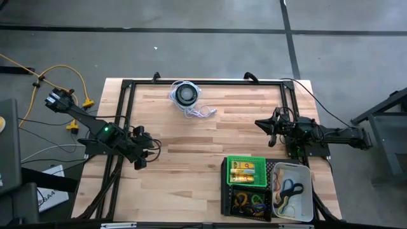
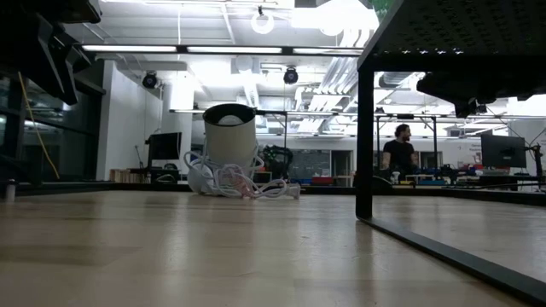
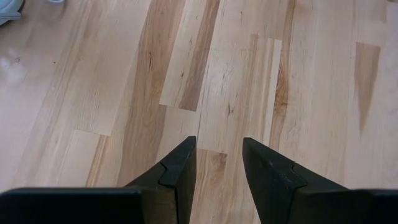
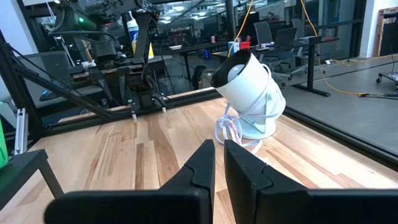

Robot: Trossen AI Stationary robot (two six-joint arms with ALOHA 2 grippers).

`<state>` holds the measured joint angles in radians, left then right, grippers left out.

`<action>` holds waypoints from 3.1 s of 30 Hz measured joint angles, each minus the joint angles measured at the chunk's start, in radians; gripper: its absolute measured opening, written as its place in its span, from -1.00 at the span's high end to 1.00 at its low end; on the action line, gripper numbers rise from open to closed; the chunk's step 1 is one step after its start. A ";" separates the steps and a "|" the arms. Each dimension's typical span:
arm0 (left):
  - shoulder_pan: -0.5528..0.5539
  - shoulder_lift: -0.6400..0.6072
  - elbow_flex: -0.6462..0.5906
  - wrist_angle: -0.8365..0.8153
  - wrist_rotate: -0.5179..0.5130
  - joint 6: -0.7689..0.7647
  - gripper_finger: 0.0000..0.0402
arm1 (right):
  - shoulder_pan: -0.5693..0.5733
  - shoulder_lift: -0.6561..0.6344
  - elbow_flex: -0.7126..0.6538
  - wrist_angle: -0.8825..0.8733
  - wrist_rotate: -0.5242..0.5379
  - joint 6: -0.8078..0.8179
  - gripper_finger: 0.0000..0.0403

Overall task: Pick & Place Office Desk Supplies
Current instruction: Return to Home Position

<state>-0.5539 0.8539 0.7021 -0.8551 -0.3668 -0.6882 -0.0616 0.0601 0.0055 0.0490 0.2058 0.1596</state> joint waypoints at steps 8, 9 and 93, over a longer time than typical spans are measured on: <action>0.000 0.000 0.000 0.000 0.000 0.000 0.38 | 0.000 0.000 0.000 0.000 0.000 0.000 0.88; 0.000 0.000 0.000 0.000 0.000 0.000 0.38 | 0.000 0.000 0.000 0.000 0.000 0.000 0.88; 0.561 -0.483 -0.649 0.939 0.489 0.614 0.38 | 0.000 0.000 0.000 0.001 0.000 0.000 0.88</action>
<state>0.0074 0.3709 0.0532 0.0836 0.1222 -0.0742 -0.0614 0.0601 0.0055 0.0502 0.2058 0.1600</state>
